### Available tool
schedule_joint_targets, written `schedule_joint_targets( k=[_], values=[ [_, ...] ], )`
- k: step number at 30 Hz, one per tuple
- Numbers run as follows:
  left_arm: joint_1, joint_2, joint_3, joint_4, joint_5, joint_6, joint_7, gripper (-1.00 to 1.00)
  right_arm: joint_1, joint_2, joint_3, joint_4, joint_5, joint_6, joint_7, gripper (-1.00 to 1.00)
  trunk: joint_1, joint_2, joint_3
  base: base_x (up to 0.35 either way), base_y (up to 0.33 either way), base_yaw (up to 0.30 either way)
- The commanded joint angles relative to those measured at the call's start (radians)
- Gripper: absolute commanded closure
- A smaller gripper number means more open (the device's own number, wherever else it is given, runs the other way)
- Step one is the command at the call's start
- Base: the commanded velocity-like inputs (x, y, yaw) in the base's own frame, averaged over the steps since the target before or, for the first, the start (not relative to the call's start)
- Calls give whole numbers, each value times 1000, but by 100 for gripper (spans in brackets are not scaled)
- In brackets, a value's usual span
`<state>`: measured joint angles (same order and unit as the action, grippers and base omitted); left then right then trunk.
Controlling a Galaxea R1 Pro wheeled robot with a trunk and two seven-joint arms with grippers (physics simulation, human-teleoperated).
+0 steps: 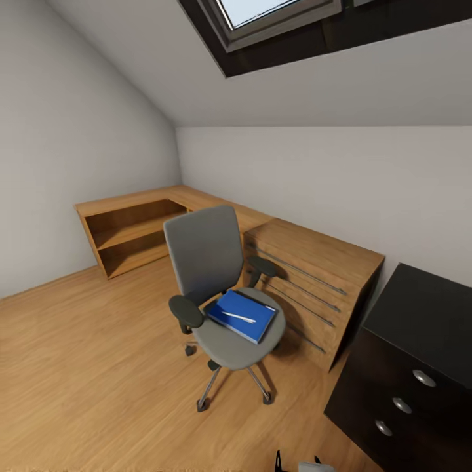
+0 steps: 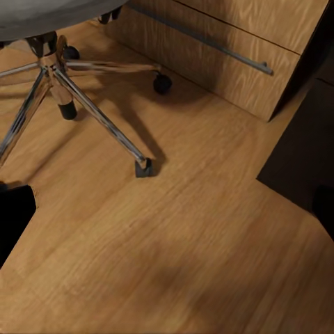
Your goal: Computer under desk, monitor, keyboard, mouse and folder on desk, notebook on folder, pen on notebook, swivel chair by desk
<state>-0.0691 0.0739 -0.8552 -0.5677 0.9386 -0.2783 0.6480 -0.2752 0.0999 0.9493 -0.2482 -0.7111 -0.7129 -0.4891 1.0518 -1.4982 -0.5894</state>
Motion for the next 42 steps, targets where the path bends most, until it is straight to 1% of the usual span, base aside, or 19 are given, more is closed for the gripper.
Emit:
schedule_joint_targets(
  k=[1, 9, 20, 22, 23, 31, 32, 33, 35, 36, 37, 38, 41, 42],
  values=[
    [-1, 1, -8, -1, 9, -6, 5, -100, -1, 0, 8, 0, -4, -2, -8, -100, 0, -1, -2, 0, 0, 167],
    [-1, 2, -8, -1, 9, -6, 5, -100, -1, -1, 10, -2, 0, -3, -8, -100, 0, -1, -11, 0, 0, 149],
    [-2, 4, -7, -1, 9, -10, 6, -100, -1, -3, 9, -4, 2, -10, -8, -100, 0, -1, -13, 0, 0, 22],
    [-2, 5, -6, -1, 9, -23, 7, -100, -1, -3, 9, -5, 1, -10, -8, -100, 0, -1, -13, 0, 0, 2],
    [-1, 11, 0, -1, 13, -130, 10, -100, -1, -1, 9, -11, -1, -11, -8, -100, 0, -1, -13, 0, 0, 0],
    [-1, 14, 8, -2, 14, -147, 10, -100, -1, -2, 11, -15, 3, -21, -8, -100, 0, -1, -13, 0, 0, 0],
    [-1, 19, 18, -4, 13, -148, 9, -100, -1, -4, 11, -16, 4, -22, -8, -100, 0, -1, -13, 0, 0, 0],
    [-1, 45, 65, -28, 11, -146, 5, -100, -6, -8, 11, -28, 5, -17, -4, -100, 0, -1, -13, 0, 0, 0],
    [-1, 55, 84, -48, 11, -143, 3, -100, -11, -10, 11, -35, 5, -10, 1, -100, 0, -1, -13, 0, 0, 0],
    [-1, 67, 101, -74, 10, -139, 3, -100, -21, -13, 10, -43, 5, 2, 9, -100, 0, -1, -13, 0, 0, 0],
    [-1, 74, 109, -90, 10, -134, 3, -100, -29, -15, 10, -48, 5, 11, 14, -100, 0, -1, -13, 0, 0, 0],
    [0, 99, 126, -151, 10, -104, 4, -100, -60, -20, 10, -67, 5, 48, 32, -100, 0, -1, -13, 0, 0, 0],
    [-1, 128, 144, -238, 10, -35, 6, -100, -97, -27, 9, -97, 5, 109, 47, -100, 0, -1, -13, 0, 0, 0],
    [-1, 150, 165, -310, 9, 29, 7, -100, -122, -37, 8, -122, 5, 162, 55, -100, 0, -1, -13, 0, 0, 0]
  ],
)
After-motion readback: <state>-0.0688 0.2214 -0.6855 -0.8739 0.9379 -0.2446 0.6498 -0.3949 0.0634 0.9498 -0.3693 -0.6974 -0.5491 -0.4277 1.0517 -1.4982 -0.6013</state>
